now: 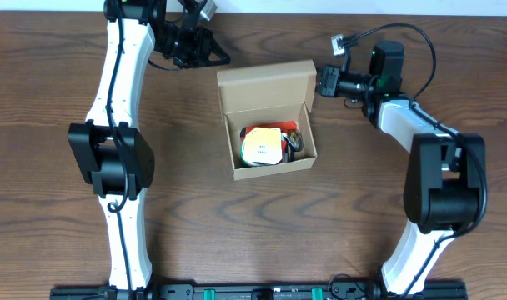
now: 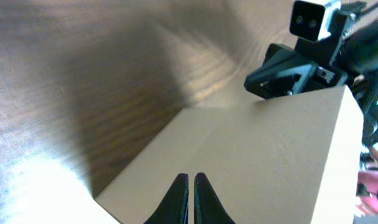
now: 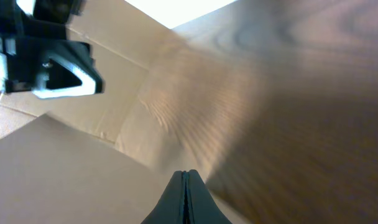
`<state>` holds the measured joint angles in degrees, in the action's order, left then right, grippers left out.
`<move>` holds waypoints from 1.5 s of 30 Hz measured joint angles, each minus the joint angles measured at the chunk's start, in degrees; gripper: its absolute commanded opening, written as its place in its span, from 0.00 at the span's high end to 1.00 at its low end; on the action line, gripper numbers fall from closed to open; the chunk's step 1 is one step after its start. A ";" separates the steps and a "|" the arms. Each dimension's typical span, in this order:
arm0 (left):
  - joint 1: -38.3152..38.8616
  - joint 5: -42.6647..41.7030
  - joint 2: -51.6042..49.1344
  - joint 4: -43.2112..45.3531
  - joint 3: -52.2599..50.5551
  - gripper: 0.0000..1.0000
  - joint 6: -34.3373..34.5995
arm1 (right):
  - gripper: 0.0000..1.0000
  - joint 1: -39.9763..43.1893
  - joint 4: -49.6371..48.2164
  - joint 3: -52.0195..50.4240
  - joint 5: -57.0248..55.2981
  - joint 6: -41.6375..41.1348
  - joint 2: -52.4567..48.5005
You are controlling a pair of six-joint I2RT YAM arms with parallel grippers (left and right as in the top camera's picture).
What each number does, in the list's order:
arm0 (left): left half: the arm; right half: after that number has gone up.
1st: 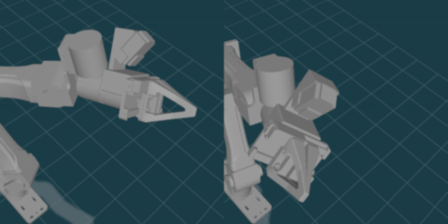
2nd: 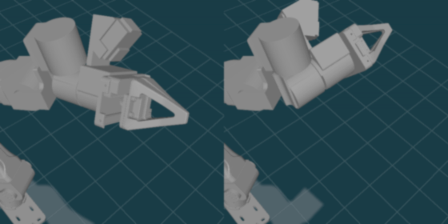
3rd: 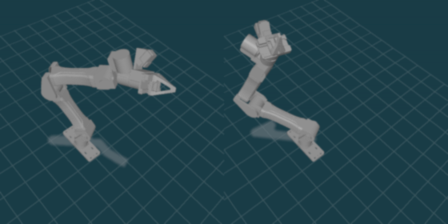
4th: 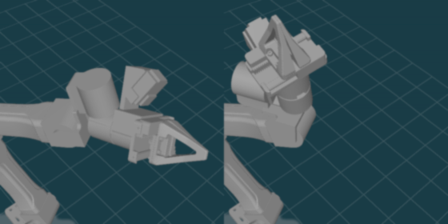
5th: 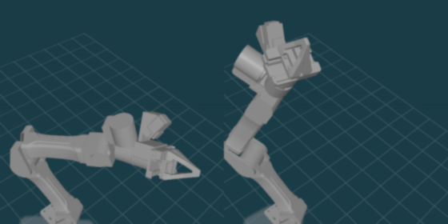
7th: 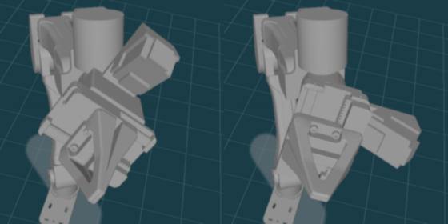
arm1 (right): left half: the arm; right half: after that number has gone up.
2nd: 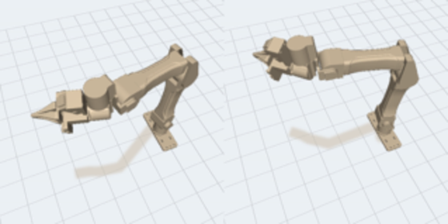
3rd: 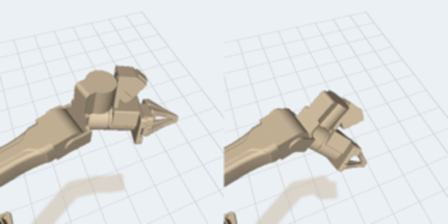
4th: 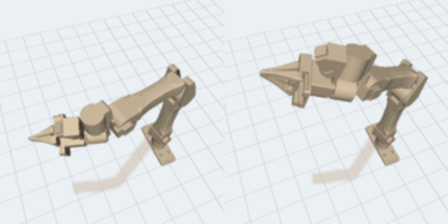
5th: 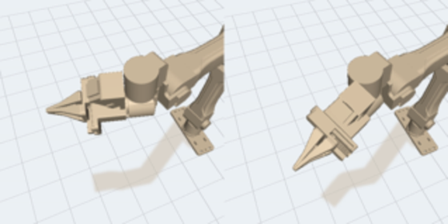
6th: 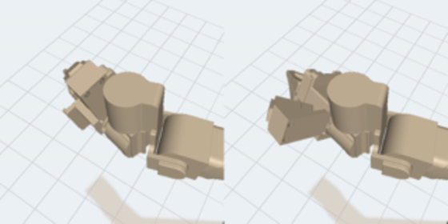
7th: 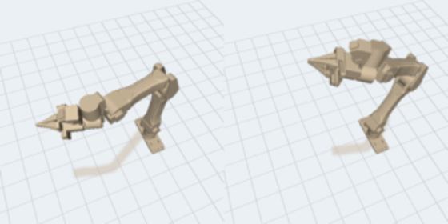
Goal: Pack container
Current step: 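Push the box lid closed with both grippers from the back edge, then move both grippers to the left and right sides of the closed box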
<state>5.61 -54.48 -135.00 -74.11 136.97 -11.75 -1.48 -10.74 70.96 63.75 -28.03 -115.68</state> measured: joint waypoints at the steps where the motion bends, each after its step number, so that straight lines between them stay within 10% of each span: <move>1: 0.09 0.00 0.00 -1.38 0.26 0.94 -0.76 | 0.99 -0.02 2.36 0.00 -0.31 1.18 0.57; 11: 0.35 5.38 0.00 -17.44 4.90 0.94 -3.89 | 0.99 0.02 27.93 0.20 -11.06 13.25 14.23; 25: 8.13 20.26 6.88 -18.23 5.84 0.94 -1.09 | 0.99 -6.29 55.21 0.52 -26.88 22.29 28.74; 45: 13.73 27.89 16.48 -14.40 -24.74 0.94 1.44 | 0.99 -11.30 51.41 -7.43 -38.71 24.83 27.50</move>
<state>19.33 -26.59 -118.52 -88.51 112.22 -10.31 -12.78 40.66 63.53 25.04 -3.20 -88.18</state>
